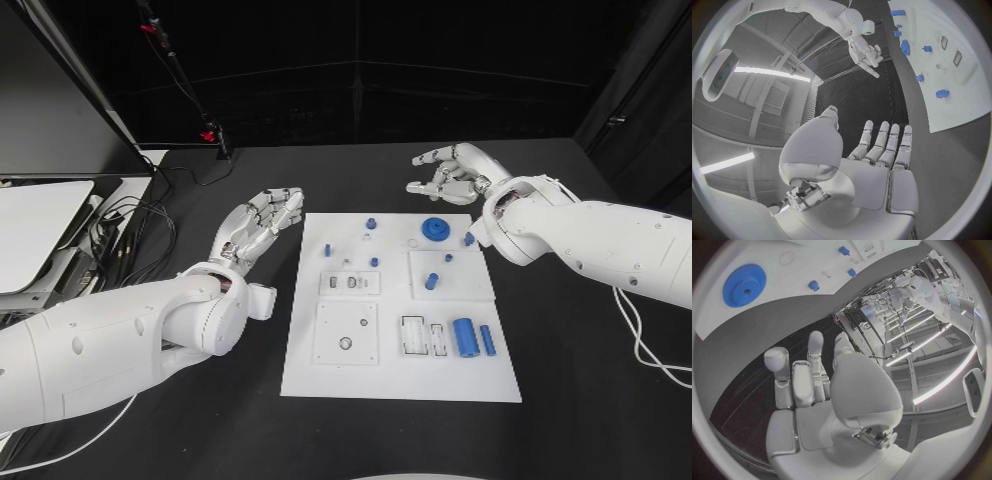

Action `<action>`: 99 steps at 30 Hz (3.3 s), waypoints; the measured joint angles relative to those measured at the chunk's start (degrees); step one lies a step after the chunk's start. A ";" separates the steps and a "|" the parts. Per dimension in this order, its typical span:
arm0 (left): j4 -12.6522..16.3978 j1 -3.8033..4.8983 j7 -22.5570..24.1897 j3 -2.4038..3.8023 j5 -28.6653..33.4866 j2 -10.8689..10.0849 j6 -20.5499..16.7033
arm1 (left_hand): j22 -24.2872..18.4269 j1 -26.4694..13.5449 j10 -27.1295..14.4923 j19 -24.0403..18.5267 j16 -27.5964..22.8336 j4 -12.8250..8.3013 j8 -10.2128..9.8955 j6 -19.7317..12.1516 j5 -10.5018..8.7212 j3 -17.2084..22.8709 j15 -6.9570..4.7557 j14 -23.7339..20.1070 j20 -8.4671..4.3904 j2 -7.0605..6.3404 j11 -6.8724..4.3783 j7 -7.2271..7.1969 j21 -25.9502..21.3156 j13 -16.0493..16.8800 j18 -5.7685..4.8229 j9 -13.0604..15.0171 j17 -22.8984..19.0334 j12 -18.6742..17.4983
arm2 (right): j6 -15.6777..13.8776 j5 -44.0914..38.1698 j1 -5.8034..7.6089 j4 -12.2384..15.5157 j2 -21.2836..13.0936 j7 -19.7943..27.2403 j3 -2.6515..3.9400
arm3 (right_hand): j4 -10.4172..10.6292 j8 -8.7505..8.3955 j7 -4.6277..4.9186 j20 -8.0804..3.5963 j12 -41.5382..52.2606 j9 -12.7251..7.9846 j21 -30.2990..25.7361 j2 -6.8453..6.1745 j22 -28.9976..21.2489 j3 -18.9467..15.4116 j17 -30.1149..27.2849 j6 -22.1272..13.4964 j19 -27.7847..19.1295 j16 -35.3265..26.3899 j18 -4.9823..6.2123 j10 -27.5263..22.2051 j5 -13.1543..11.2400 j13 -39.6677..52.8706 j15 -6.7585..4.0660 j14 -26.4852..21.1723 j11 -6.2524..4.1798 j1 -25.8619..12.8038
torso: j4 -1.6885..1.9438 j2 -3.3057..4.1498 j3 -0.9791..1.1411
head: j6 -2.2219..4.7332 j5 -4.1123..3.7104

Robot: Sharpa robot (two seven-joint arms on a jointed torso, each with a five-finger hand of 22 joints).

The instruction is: Assemble the parts on the task board

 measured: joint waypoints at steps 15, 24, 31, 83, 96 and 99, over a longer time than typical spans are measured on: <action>-0.37 -0.25 0.00 -0.02 0.00 0.35 0.13 | 0.07 0.06 0.00 0.00 0.00 0.00 0.00 0.00 0.36 0.00 0.00 0.00 0.00 0.51 0.00 0.00 0.07 0.00 0.00 0.00 0.00 0.21 | 1.24 2.75 -0.20 -1.59 -2.50 1.93 -0.14 | -0.49 4.55 5.89 3.98 52.48 1.36 19.87 2.42 15.96 -3.40 14.78 6.31 18.95 7.98 -6.45 11.28 6.39 43.89 4.45 4.58 4.74 -0.78 | 0.02 0.11 0.12 | 1.09 -2.28; -0.37 -0.36 0.00 -0.03 -0.01 0.35 0.21 | 0.13 0.23 0.00 0.00 0.00 0.00 0.00 0.00 0.67 0.00 0.00 0.00 0.00 0.68 0.00 0.00 0.24 0.00 0.00 0.00 0.00 0.21 | 2.06 -3.75 -1.84 -3.01 -2.32 -0.47 -0.19 | -1.90 7.75 6.25 5.07 52.48 2.09 19.96 0.80 15.96 0.07 14.78 5.17 18.87 7.98 -6.43 11.45 6.52 43.89 4.69 4.76 5.06 1.83 | 0.04 0.11 0.08 | 1.29 -3.00; -0.37 -0.40 0.00 -0.03 -0.01 0.31 0.27 | 0.13 0.23 0.00 0.00 0.00 0.00 0.00 0.00 0.67 0.00 0.00 0.00 0.00 0.68 0.00 0.00 0.24 0.00 0.00 0.00 0.00 0.21 | 4.07 -8.77 -2.38 -3.57 -2.01 -3.54 -0.21 | -3.21 9.08 6.26 5.07 52.48 2.41 19.96 0.47 15.95 2.30 14.77 4.84 18.87 7.98 -6.41 11.45 6.68 43.89 4.69 4.76 5.06 3.44 | 0.14 0.13 0.09 | 1.33 -3.16; -0.51 -0.42 0.00 -0.04 -0.02 -0.06 0.45 | 0.17 0.45 0.00 0.00 0.00 0.00 0.00 0.00 0.88 0.00 0.00 0.00 0.00 0.90 0.00 0.00 0.23 0.00 0.00 0.00 0.00 0.21 | 13.32 -18.19 -3.57 -5.10 0.33 -13.97 -0.16 | -4.67 11.11 5.24 4.63 52.48 2.70 19.96 -0.29 15.93 5.81 14.74 3.40 18.86 7.98 -6.39 11.23 7.64 43.90 4.05 4.56 4.83 5.09 | 0.13 0.08 0.08 | 0.36 -3.18; -0.56 -0.42 0.00 -0.04 -0.03 -0.04 0.45 | 0.16 0.45 0.00 0.00 0.00 0.00 0.00 0.00 1.15 0.00 0.00 0.00 0.00 0.90 0.00 0.00 0.23 0.00 0.00 0.00 0.00 0.21 | 13.38 -18.57 -3.43 -4.94 0.46 -15.13 -0.02 | -4.55 13.01 5.67 4.63 52.48 2.70 19.96 -0.10 15.92 7.93 14.74 7.43 18.86 7.98 -6.39 11.23 7.96 43.90 4.05 4.55 4.83 4.92 | 0.13 0.05 0.09 | 0.34 -3.38; -0.56 -0.42 0.00 -0.04 -0.03 -0.04 0.45 | 0.16 0.45 0.00 0.00 0.00 0.00 0.00 0.00 1.15 0.00 0.00 0.00 0.00 0.90 0.00 0.00 0.23 0.00 0.00 0.00 0.00 0.21 | 13.13 -18.72 -3.42 -4.81 0.45 -15.21 -0.01 | -4.67 13.15 5.26 4.63 52.48 2.72 19.96 -0.02 15.92 8.68 14.74 10.43 18.86 7.98 -6.39 11.35 8.02 43.90 4.05 4.55 4.66 4.86 | 0.13 0.05 0.09 | 0.34 -3.38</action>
